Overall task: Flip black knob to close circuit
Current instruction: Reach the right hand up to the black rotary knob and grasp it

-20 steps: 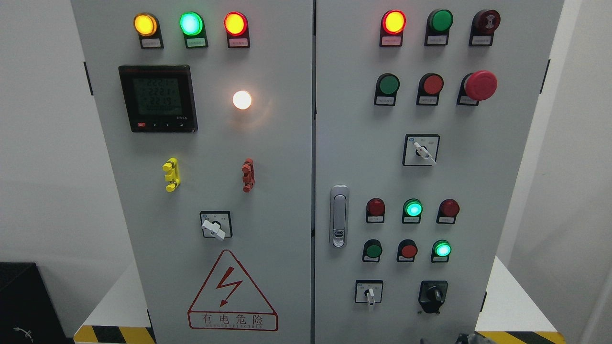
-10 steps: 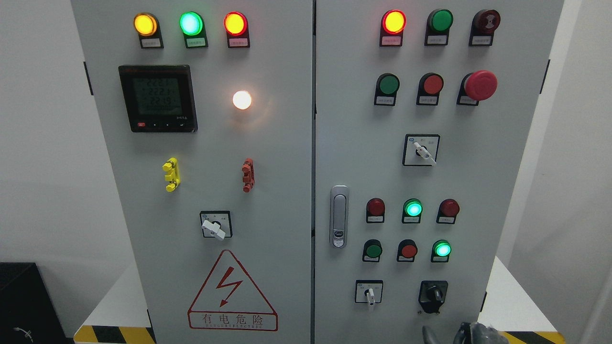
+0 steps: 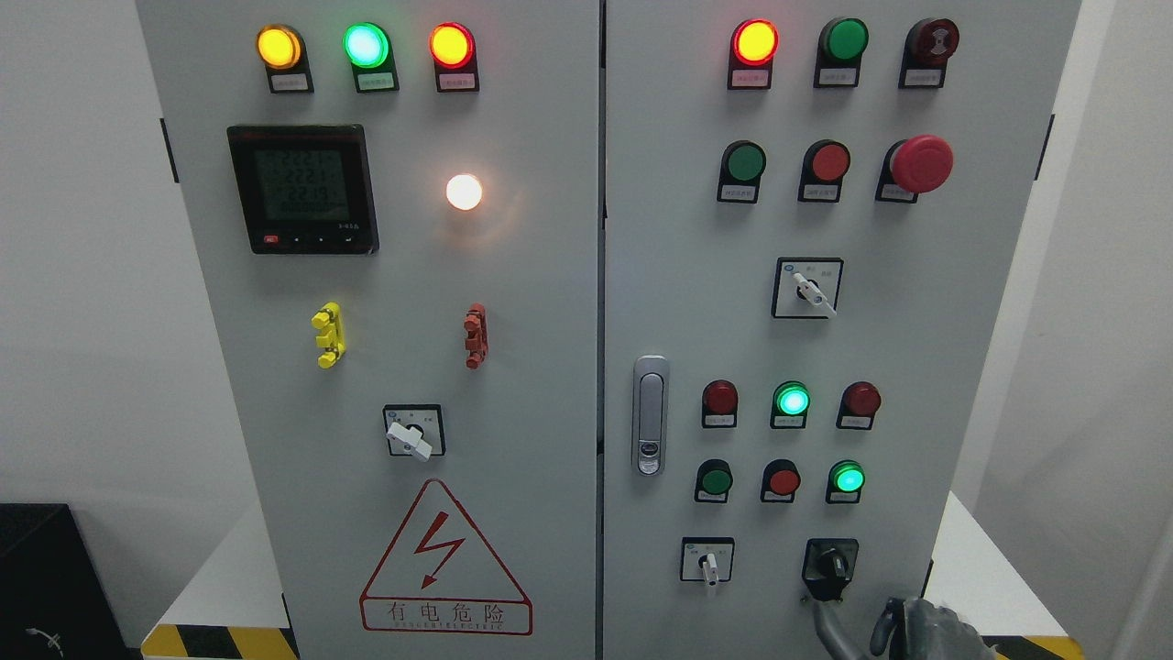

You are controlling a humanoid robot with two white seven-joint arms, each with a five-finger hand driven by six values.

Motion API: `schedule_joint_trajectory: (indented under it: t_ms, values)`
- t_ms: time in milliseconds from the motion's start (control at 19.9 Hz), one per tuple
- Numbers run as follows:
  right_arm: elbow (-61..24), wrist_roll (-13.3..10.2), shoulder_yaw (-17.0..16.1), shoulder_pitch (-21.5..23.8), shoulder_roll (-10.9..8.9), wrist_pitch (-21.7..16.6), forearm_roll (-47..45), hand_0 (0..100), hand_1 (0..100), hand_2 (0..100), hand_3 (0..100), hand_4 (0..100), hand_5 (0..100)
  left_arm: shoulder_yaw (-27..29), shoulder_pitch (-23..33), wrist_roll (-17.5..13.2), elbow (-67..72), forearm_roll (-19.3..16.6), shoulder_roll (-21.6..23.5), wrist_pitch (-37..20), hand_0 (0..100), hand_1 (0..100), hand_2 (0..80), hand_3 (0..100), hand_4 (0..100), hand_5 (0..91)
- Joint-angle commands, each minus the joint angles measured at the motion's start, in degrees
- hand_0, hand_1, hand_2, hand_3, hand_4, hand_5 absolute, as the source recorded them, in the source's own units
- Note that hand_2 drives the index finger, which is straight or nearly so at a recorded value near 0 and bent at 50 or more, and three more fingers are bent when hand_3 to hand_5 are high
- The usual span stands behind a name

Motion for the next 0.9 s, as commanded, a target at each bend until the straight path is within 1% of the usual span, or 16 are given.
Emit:
schedule_joint_trajectory:
  t_ms: [0,251,853]
  values:
    - [0.04,0.44,-0.05,-1.32,0.03,0.07,1.26,0,15,82,99,81,80,-1.14,0.0,-0.02,1.23,-1.23,0.0,-0.21,12,56,0.0,0,0,0.0]
    - [0.75,0.53,-0.67,-1.77,0.03,0.07,2.84,0,15,82,99,81,80,-1.23,0.0,-0.02,1.23,-1.14,0.0,-0.21,12,56,0.0,0,0,0.0]
    - [1.98,0.44,-0.93,-2.56,0.03,-0.02,3.54,0,16,81,99,81,81,-1.23,0.0,-0.02,1.23,-1.23,0.0,-0.3,12,56,0.0,0,0,0.0]
